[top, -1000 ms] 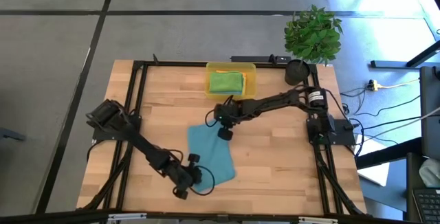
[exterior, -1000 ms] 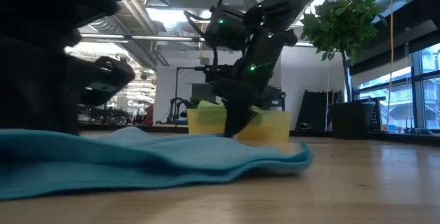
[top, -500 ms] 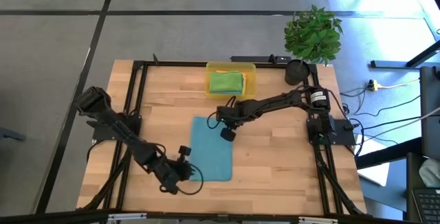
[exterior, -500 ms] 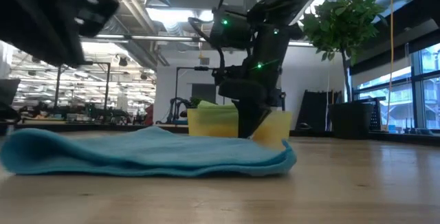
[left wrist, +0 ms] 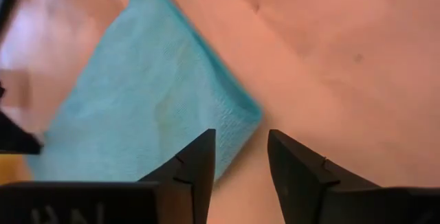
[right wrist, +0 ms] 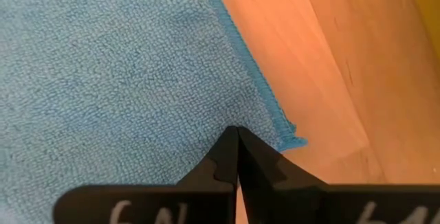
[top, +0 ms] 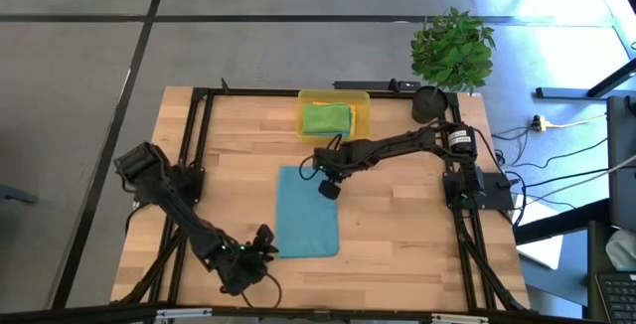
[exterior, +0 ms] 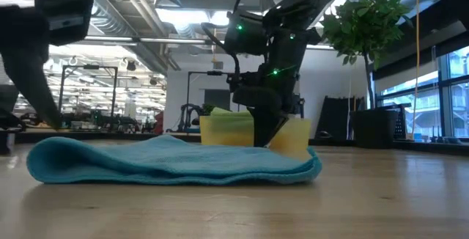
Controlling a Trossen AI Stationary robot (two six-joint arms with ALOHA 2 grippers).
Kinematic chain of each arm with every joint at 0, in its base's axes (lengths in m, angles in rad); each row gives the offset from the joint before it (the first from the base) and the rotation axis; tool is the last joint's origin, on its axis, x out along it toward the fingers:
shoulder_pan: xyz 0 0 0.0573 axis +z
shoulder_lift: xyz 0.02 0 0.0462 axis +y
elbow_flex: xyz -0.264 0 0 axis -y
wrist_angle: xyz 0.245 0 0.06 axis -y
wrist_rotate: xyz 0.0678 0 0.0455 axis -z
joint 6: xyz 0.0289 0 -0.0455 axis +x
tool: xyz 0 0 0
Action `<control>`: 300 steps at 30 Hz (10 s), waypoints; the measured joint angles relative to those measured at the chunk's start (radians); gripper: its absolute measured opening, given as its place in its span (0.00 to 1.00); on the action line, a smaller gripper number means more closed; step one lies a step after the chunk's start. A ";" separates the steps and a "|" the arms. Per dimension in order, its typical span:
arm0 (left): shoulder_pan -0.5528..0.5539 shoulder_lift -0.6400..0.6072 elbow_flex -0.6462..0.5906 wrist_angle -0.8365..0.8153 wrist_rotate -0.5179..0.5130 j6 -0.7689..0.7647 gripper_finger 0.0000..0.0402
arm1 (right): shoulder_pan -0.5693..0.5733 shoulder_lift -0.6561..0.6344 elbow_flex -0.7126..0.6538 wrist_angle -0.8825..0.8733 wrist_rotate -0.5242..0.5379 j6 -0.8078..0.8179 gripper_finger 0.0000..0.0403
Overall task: Fold microfiber towels
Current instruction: Fold the blue microfiber cloth
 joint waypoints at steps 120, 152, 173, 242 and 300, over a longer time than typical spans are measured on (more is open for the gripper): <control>0.047 0.149 0.020 0.079 0.007 0.088 0.00 | 0.644 -0.017 -0.284 0.637 0.209 -0.408 0.29; -0.006 -0.108 0.032 0.051 0.202 -0.062 0.00 | 0.648 -0.010 0.024 0.370 0.138 -0.290 0.00; 0.310 -0.599 -0.501 0.346 0.276 -0.066 0.00 | 0.378 -0.229 -0.521 0.982 0.176 -0.225 0.00; 0.298 -0.320 -0.345 0.509 0.167 -0.064 0.28 | 0.340 -0.315 -0.538 0.933 0.258 -0.160 0.38; 0.218 0.281 0.291 -0.047 0.095 0.310 0.00 | 0.459 -0.338 -0.539 0.828 0.320 -0.409 0.38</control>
